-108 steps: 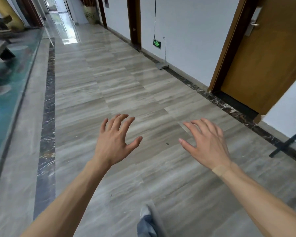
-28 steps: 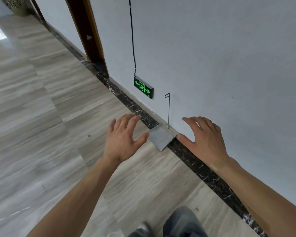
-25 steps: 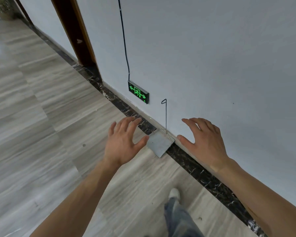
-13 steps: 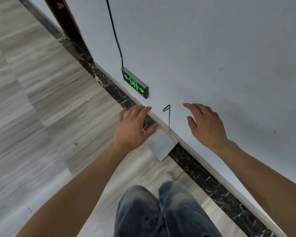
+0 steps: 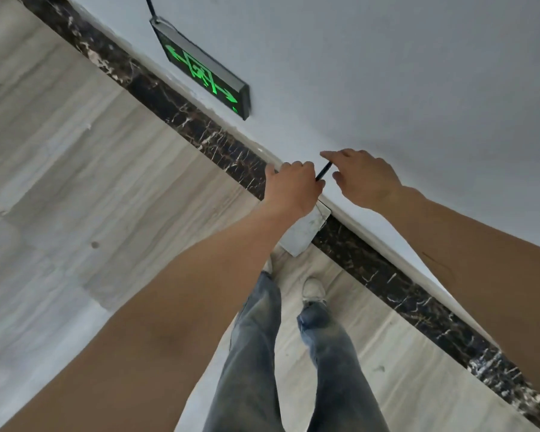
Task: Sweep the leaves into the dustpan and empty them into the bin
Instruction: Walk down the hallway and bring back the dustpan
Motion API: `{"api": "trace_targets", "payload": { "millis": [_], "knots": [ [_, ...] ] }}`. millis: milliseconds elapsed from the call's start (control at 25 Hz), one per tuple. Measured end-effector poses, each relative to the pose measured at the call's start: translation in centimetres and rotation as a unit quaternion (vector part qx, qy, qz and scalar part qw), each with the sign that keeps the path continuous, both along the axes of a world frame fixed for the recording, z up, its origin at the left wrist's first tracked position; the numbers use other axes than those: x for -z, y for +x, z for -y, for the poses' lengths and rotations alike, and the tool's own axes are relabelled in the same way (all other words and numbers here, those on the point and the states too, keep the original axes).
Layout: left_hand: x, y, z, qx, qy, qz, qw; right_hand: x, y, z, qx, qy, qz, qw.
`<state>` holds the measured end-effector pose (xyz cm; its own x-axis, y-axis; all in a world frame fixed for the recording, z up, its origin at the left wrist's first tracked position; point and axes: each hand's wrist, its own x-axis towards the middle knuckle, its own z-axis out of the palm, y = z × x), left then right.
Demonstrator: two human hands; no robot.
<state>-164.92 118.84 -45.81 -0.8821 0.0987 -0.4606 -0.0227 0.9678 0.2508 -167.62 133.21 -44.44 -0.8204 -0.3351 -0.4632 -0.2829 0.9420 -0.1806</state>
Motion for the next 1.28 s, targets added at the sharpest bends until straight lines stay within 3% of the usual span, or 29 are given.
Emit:
{"api": "trace_targets", "payload": {
  "millis": [280,480,600,760,840,920,1000,1040,1120,1280],
  "knots": [
    [-0.4,-0.7,-0.2,0.112,0.003,0.003,0.994,0.8,1.3,0.5,0.087,-0.048,-0.035,0.994],
    [-6.6,1.7,-1.3,0.22,0.054,-0.042,0.973,-6.4,5.1,-1.9,0.168,-0.064,-0.006,0.984],
    [-12.3,3.2,-5.3,0.342,0.075,-0.049,0.936,-12.5,9.9,-6.2,0.243,-0.076,0.043,0.966],
    [-19.5,7.7,-12.3,0.545,0.076,-0.062,0.833,-20.1,19.6,-12.2,0.342,-0.124,0.165,0.917],
    [-22.6,11.4,-16.1,0.602,0.139,0.004,0.787,-23.6,27.4,-13.4,0.42,-0.195,0.156,0.873],
    [-25.2,16.2,-19.4,0.591,0.211,0.146,0.764,-26.6,35.5,-13.3,0.502,-0.264,0.104,0.817],
    [-25.9,21.8,-21.6,0.549,0.248,0.277,0.749,-29.3,43.0,-12.2,0.6,-0.31,0.018,0.737],
    [-26.5,28.5,-23.0,0.588,0.217,0.317,0.712,-31.2,49.9,-11.3,0.662,-0.325,-0.052,0.673],
    [-25.0,33.9,-23.7,0.646,0.156,0.349,0.661,-32.4,54.6,-11.4,0.707,-0.342,-0.123,0.606],
    [-25.9,49.6,-26.1,0.74,0.173,0.299,0.577,-35.3,69.2,-10.6,0.802,-0.308,-0.262,0.439]
  ]
}}
